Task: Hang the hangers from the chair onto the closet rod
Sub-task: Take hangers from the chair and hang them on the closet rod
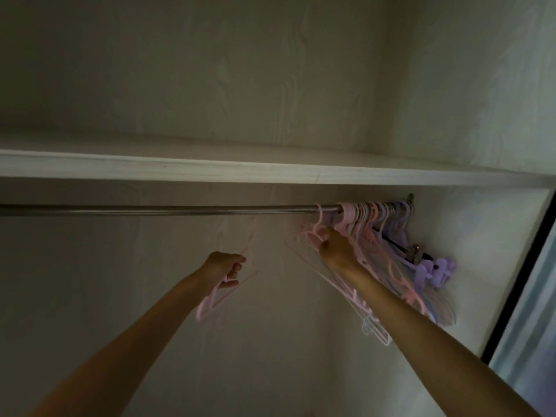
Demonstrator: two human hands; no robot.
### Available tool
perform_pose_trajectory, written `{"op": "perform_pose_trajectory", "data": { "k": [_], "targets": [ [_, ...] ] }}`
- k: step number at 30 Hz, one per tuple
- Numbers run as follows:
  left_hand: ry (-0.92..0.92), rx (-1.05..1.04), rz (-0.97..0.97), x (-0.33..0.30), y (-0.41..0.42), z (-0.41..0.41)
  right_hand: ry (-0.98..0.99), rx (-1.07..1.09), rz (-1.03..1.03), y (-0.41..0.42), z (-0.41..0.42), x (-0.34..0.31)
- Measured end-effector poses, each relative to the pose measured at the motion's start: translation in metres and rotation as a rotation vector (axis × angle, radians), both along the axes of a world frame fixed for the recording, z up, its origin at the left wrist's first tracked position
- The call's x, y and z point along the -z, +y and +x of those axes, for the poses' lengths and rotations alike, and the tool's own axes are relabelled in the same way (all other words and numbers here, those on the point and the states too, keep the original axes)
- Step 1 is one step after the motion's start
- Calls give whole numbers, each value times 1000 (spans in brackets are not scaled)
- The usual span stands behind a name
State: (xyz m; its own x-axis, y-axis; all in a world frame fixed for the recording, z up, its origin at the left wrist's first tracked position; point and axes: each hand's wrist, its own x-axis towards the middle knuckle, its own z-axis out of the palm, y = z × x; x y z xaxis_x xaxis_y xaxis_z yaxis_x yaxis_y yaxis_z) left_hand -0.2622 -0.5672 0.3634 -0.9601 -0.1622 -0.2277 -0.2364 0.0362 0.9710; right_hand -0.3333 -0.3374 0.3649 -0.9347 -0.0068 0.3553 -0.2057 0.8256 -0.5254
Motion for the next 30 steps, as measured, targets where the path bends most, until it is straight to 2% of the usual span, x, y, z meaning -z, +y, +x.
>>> {"op": "perform_pose_trajectory", "data": {
  "k": [3, 6, 8, 12, 14, 17, 22, 25, 26, 28, 30],
  "targets": [
    [9, 3, 8, -1, -9, -4, 118, 43, 184, 4, -6, 7],
    [3, 11, -3, -1, -16, -8, 463, 98, 337, 4, -9, -5],
    [0, 14, -11, -1, -18, -12, 577, 57, 372, -3, -11, -25],
    [-23, 47, -52, 2, -20, -15, 334, -14, 724, -1, -26, -44],
    [-34, 68, -77, 2, -22, -16, 229, 23, 778, 10, -33, -41],
    [-37, 101, -125, 3, -27, -16, 234, 105, 858, 28, -35, -40],
    [-76, 124, -173, 7, -30, -17, 212, 149, 841, 47, -32, -50],
    [-94, 168, -266, 10, -29, -18, 214, 145, 852, 45, -25, -53],
    [-97, 189, -310, 11, -30, -17, 238, 113, 785, 41, -15, -55],
    [-76, 272, -403, 13, -35, -16, 266, 65, 517, 24, 11, -53],
    [-28, 387, -572, 15, -42, -13, 313, -78, 430, 2, 35, -41]
  ]
}}
